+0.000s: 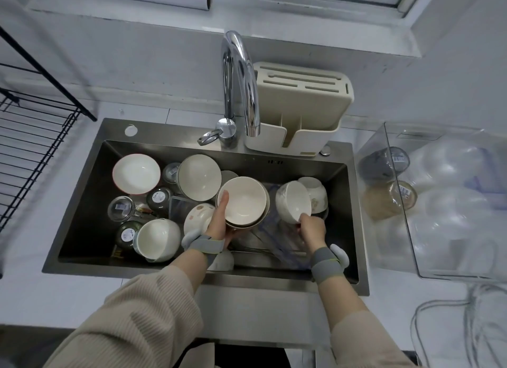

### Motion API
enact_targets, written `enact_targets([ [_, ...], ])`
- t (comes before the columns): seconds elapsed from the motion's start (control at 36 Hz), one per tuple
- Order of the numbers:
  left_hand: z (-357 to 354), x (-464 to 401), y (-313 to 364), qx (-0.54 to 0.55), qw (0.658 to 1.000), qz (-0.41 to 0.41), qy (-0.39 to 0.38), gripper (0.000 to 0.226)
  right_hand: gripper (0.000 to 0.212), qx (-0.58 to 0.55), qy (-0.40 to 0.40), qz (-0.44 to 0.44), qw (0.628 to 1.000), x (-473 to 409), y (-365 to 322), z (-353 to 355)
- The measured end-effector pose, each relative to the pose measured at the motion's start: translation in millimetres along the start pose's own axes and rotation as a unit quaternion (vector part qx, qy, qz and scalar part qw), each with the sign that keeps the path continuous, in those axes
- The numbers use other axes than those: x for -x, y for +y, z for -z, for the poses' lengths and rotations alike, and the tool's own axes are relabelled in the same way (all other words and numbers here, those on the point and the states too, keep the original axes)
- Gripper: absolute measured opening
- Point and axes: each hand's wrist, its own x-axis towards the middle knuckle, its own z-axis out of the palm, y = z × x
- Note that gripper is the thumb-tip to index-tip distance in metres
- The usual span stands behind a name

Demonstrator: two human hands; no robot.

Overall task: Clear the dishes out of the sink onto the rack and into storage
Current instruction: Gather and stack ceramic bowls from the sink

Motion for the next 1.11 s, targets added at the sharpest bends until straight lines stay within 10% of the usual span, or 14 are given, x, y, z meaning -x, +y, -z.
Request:
enact_targets([
  [0.19,-5.9,3.6,-2.2,0.008,1.0,0.007,0.014,0.068,0.022,-0.058,0.023,0.17,0.983,27.2,-48.5,3.1],
  [0.42,-8.1,2.3,-4.1,0.021,0.999,0.009,0.022,0.077,0.014,0.155,-0.038,0.352,0.922,65.8,-82.7,-6.9],
  [1.11,-7.1,13.3,9.9,0.037,0.998,0.017,-0.043,0.086,0.045,0.272,0.033,0.433,0.859,71.3,-53.2,-47.1],
])
